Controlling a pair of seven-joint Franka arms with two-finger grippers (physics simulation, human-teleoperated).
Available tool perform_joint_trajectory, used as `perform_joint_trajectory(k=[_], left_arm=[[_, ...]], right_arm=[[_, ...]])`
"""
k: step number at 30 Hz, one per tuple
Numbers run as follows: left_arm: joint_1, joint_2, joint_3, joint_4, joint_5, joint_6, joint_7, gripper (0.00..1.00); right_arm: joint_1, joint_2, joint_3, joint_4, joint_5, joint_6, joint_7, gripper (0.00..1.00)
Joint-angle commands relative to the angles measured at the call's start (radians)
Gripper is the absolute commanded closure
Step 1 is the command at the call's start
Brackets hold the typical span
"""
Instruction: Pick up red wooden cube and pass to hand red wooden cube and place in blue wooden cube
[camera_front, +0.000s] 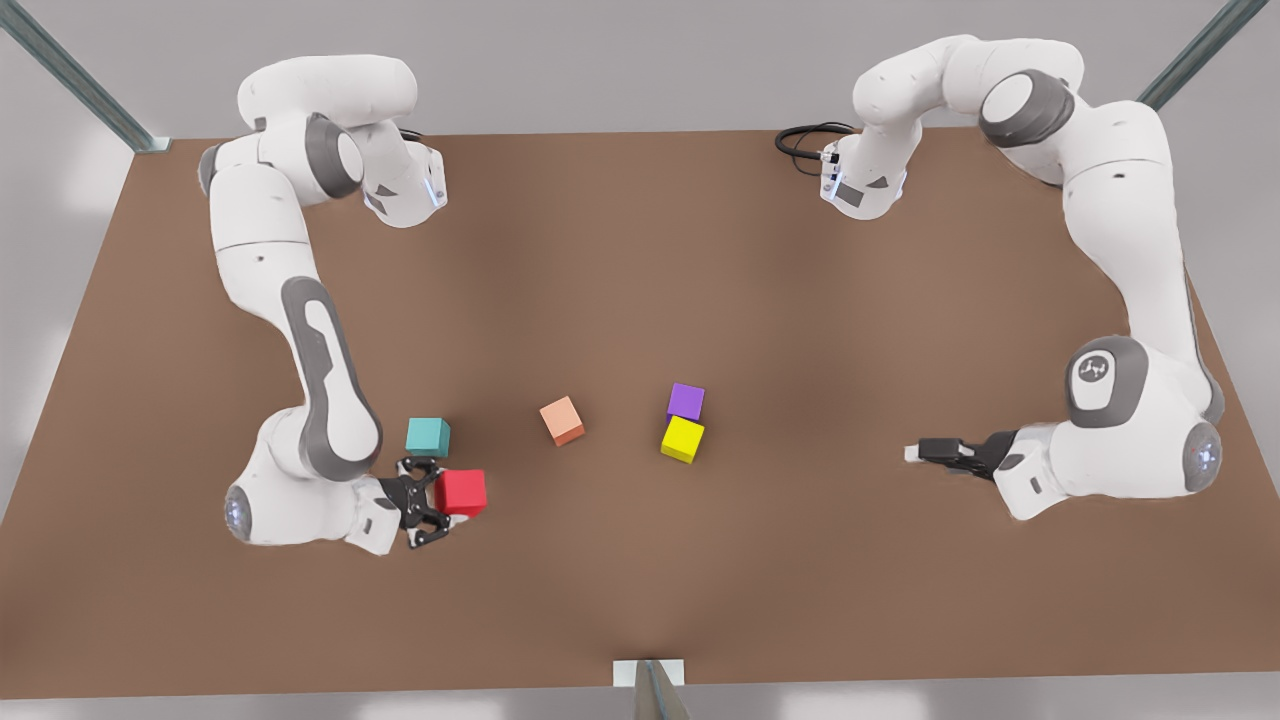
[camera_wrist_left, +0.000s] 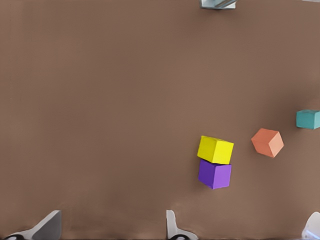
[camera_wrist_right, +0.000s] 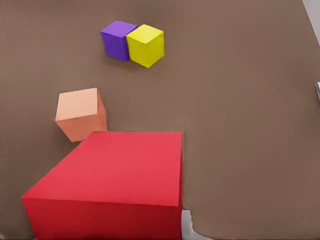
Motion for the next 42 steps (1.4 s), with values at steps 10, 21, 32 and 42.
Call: perform_joint_trajectory(k=[10, 21, 32, 42], left_arm=[[-0.256, -0.263, 0.393, -0.093, -0.119, -0.163, -0.096, 0.00], [-0.259, -0.260, 0.392, -0.094, -0.113, -0.157, -0.062, 0.00], [-0.257, -0.260, 0.393, -0.094, -0.113, -0.157, -0.060, 0.00], [-0.257, -0.260, 0.392, -0.094, -0.113, -0.160, -0.060, 0.00]], right_arm=[[0.069, -0.200, -0.005, -0.197, -0.605, -0.022, 0.375, 0.46], [0.057, -0.304, -0.002, -0.412, -0.628, 0.088, 0.374, 0.45], [0.047, -0.393, -0.005, -0.628, -0.665, 0.258, 0.371, 0.45], [0.034, -0.408, -0.006, -0.762, -0.663, 0.424, 0.369, 0.45]])
